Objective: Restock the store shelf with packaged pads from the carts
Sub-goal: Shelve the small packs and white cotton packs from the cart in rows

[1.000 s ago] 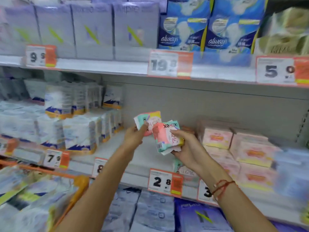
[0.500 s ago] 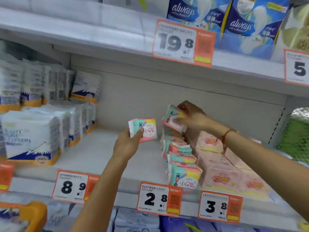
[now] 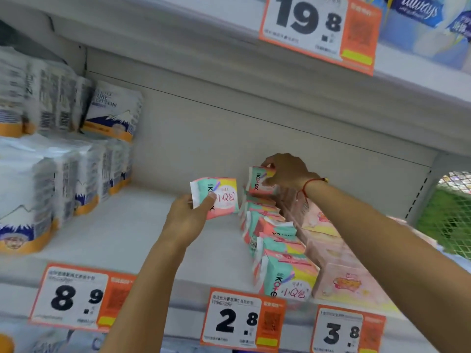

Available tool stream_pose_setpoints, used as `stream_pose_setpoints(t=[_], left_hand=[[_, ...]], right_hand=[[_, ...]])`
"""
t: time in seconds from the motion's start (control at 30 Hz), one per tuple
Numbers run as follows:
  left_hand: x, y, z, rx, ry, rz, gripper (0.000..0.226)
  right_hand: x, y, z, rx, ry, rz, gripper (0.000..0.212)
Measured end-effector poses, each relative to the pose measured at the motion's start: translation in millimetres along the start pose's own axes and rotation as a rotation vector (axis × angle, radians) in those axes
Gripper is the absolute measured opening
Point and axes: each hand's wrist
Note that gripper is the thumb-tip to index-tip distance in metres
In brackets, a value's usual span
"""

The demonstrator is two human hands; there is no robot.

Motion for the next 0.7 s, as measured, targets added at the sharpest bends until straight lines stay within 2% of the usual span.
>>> stream_pose_setpoints(t=[0.13, 0.27, 0.47, 0.57, 0.63, 0.7], left_hand=[[0, 8, -5, -0.033, 0.015, 0.039, 0.015], [6, 8, -3, -0.030, 0.022, 0.046, 0.014], [9, 9, -4, -0.030, 0.032, 0.038, 0.014], [8, 10, -3, -0.033, 0.018, 0.044, 0.020], [6, 9, -2, -0.031, 0.002, 0.047, 0.024], [6, 9, 0, -0.026, -0.005, 0.044, 0.023]], right_hand=[[15, 11, -1, 0.020, -0.088, 0.041, 0.042], [25, 13, 0, 0.028, -0.124, -0.001, 0.041], [8, 14, 5, -0.027, 0.042, -0.034, 0.047], [-4, 12, 7, -0.072, 0.102, -0.042, 0.033], [-7, 9, 9, -0.088, 0.069, -0.109, 0.035], [-4, 6, 10, -0.084, -0.055, -0.252, 0.043]])
Point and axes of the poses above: each hand's wrist, its own y-axis towards the middle knuckle, its own x-axis out of the palm, z = x × y, and after that the axes turned 6 degrees about y, right-handed
